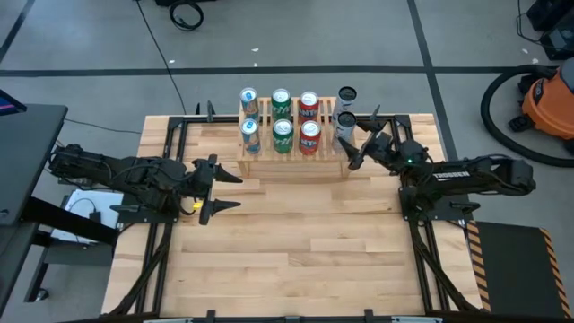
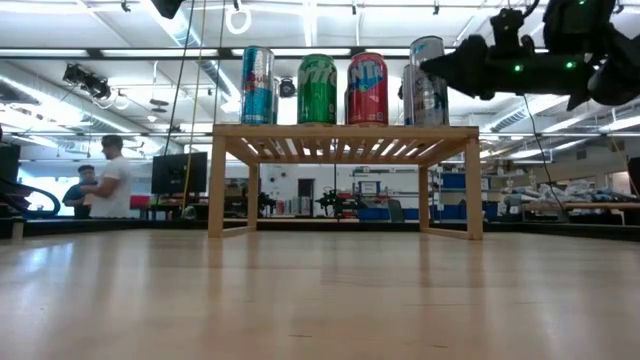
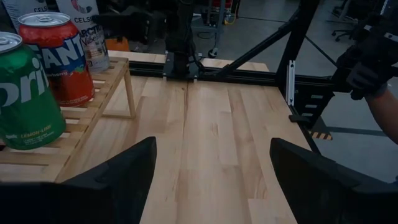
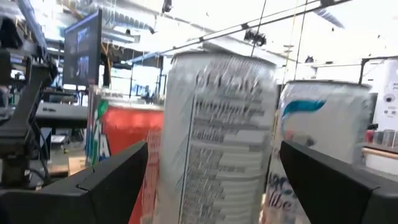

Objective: Place canned beverage on shelf
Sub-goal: Align the white soda can with the other white soda can on the shelf

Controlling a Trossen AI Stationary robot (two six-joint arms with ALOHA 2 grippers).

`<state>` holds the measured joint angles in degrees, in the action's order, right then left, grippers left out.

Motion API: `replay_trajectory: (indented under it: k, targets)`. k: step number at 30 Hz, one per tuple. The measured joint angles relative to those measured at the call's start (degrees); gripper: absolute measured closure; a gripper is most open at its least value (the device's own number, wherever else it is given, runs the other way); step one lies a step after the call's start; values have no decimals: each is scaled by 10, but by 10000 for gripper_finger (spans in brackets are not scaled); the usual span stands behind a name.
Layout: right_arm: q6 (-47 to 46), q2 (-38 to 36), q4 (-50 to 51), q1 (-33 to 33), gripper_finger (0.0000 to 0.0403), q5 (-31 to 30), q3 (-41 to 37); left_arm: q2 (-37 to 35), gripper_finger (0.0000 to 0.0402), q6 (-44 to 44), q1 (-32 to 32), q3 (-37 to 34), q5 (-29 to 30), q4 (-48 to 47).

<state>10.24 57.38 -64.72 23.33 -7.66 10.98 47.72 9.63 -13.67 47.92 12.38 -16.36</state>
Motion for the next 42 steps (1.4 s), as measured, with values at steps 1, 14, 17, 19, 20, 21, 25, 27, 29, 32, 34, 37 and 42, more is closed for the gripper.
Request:
replay_trajectory:
  k: [1,14,17,19,20,21,25,27,29,32,34,37,42]
  targets:
    - [0,-9,4,0,27,0,0,0,86,0,0,0,0,0]
    - [-26,-110,114,0,27,16,0,0,86,-4,0,0,0,1]
    - [-41,-132,137,0,27,24,0,0,86,-4,0,0,0,2]
    - [-60,-152,159,0,27,31,0,0,86,-4,0,0,0,2]
    - [-71,-163,175,0,27,34,0,0,86,-4,0,0,0,2]
    - [-79,-175,193,0,27,42,0,0,86,-4,0,0,0,2]
    - [-144,-212,228,0,27,122,0,0,86,-4,0,0,0,2]
    - [-185,-219,226,0,27,189,0,0,86,-4,0,0,0,2]
    - [-223,-222,205,0,27,260,0,0,86,-4,0,0,0,2]
    - [-270,-222,176,-12,27,311,0,0,86,-4,0,0,0,3]
    - [-270,-222,182,-25,27,307,6,0,86,-4,0,0,0,3]
    - [-255,-222,231,-46,27,296,39,0,86,-4,0,0,0,3]
    - [-165,-236,443,-88,27,209,135,0,86,2,0,0,0,2]
